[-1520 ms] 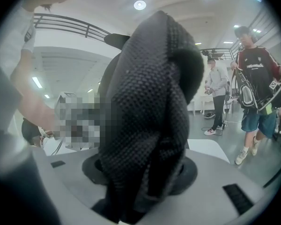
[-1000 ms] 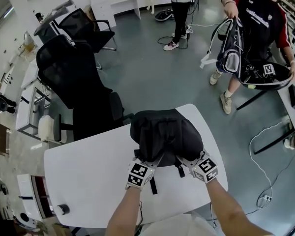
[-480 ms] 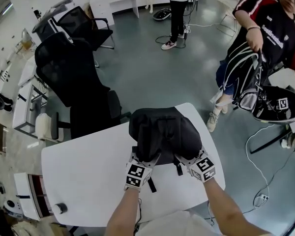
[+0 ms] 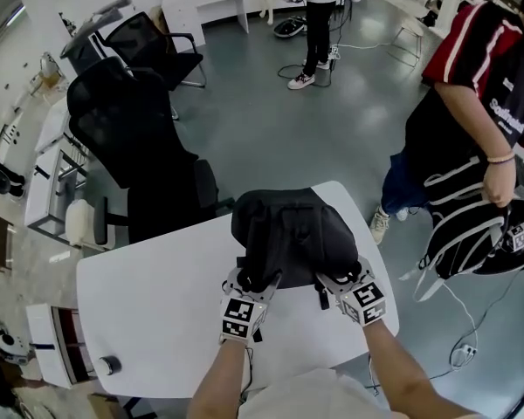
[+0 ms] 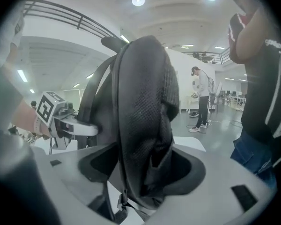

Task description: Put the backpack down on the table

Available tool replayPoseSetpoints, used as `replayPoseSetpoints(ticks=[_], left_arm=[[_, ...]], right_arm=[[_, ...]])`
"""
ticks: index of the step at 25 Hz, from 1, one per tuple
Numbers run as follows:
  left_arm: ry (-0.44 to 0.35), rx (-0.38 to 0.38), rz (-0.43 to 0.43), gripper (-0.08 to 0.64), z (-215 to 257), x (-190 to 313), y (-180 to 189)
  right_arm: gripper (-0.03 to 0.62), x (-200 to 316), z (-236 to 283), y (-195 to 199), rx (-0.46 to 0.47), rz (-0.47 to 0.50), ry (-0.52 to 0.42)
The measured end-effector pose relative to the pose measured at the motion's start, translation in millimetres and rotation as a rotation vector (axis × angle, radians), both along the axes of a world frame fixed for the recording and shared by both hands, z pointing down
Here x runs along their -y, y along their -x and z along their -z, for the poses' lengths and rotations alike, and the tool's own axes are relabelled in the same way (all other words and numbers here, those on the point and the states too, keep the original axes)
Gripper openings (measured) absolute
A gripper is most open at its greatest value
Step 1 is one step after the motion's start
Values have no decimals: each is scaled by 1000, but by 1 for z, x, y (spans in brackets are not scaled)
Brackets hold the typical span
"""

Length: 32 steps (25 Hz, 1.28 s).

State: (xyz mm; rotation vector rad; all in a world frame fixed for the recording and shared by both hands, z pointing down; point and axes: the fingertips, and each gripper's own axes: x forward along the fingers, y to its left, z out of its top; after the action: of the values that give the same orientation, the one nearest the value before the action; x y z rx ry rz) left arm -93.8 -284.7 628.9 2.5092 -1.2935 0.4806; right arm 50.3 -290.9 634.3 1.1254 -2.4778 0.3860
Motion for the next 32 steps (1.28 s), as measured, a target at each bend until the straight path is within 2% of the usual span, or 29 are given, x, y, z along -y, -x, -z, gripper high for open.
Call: replayPoseSetpoints(ticks=[5,9,16,23,25,27,29,32], left_arm=[[-6,-10,34,291,10,-11,5],[-1,-36,51,306,17,-25,10],[12,-50,100,321,27,-46,18],[-38,-85,113,315,53,-69,11],[-56,-87,109,295,60,-75,7],[-74,-96,110,246,69,-81,4],[-83,-116,106,183,78,-88,1],[-93,-120,89,147,88,-98,-5]], right_arm=[[301,-7,11,-12,5,-32,-24],[301,-15,22,-24,44,-68,-39],[301,-36,32,-29,73,-64,-39],[291,-56,52,-37,99,-59,-76],[271,-63,57,-40,103,-54,-82],[246,-70,63,-44,102,-49,-91],[207,-77,70,-49,106,-47,-105],[132,-89,79,-54,118,-37,-119]])
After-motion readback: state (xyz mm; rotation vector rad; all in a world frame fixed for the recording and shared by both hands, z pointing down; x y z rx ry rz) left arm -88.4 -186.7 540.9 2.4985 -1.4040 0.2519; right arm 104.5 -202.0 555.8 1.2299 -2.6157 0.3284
